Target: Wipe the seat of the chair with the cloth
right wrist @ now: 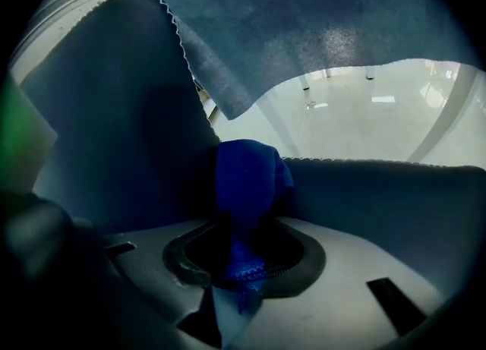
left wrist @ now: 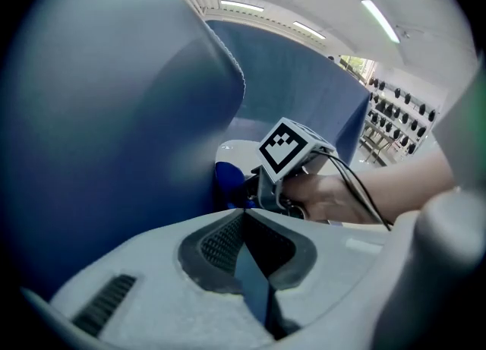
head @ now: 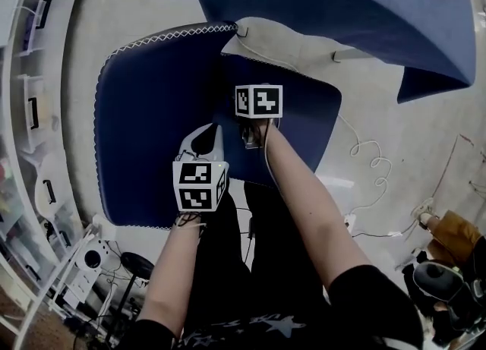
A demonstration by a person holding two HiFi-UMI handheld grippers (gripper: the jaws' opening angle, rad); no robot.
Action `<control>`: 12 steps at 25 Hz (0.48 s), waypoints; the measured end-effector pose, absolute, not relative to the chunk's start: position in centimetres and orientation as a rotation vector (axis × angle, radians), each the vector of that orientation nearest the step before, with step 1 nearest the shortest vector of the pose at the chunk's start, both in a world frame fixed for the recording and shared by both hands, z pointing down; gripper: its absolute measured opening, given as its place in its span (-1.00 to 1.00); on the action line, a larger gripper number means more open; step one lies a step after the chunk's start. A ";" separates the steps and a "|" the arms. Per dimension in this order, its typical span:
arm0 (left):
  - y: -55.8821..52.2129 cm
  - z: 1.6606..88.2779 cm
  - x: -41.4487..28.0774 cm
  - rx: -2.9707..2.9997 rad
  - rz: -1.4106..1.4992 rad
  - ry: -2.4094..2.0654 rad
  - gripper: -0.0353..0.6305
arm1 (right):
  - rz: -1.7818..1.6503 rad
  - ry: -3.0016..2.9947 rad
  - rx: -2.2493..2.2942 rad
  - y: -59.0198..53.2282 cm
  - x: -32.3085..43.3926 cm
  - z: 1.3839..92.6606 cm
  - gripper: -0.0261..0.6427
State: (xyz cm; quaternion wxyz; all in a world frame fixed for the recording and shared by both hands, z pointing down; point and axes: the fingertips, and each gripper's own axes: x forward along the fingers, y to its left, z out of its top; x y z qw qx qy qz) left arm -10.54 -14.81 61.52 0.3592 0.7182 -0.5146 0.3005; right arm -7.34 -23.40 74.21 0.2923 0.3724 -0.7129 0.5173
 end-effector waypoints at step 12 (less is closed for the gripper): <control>-14.2 62.4 -7.2 1.885 0.834 -1.237 -0.83 | 1.398 -1.755 1.160 -22.0 2.0 74.5 -0.60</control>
